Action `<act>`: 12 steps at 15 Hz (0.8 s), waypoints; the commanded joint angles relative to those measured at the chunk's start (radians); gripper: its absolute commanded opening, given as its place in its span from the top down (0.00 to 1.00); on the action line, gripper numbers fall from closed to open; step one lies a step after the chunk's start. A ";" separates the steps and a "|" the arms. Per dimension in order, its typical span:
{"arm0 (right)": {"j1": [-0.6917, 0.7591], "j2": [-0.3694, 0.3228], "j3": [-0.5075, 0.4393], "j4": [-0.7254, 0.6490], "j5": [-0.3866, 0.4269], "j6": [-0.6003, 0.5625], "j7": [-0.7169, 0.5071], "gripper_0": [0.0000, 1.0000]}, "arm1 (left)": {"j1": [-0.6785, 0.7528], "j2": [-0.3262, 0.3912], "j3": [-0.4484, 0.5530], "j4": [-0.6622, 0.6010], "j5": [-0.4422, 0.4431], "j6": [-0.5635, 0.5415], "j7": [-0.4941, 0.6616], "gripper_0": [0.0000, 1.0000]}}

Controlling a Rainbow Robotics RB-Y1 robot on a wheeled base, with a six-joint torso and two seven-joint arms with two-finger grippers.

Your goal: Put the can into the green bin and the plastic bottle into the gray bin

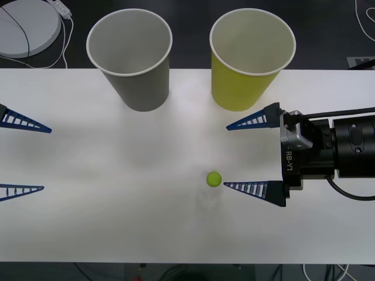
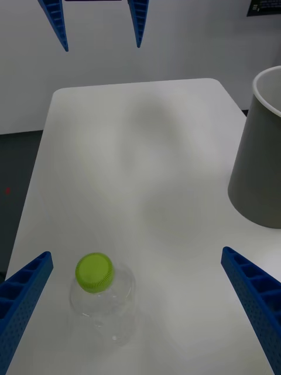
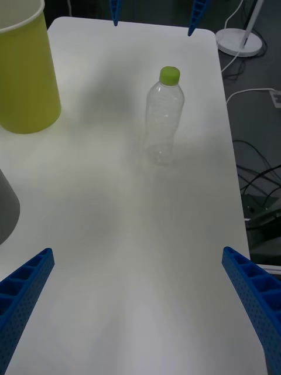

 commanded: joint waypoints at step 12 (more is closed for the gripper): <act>0.029 -0.054 -0.017 -0.038 -0.087 0.106 0.048 0.00 | 0.000 0.000 0.000 0.000 0.000 0.000 0.000 0.00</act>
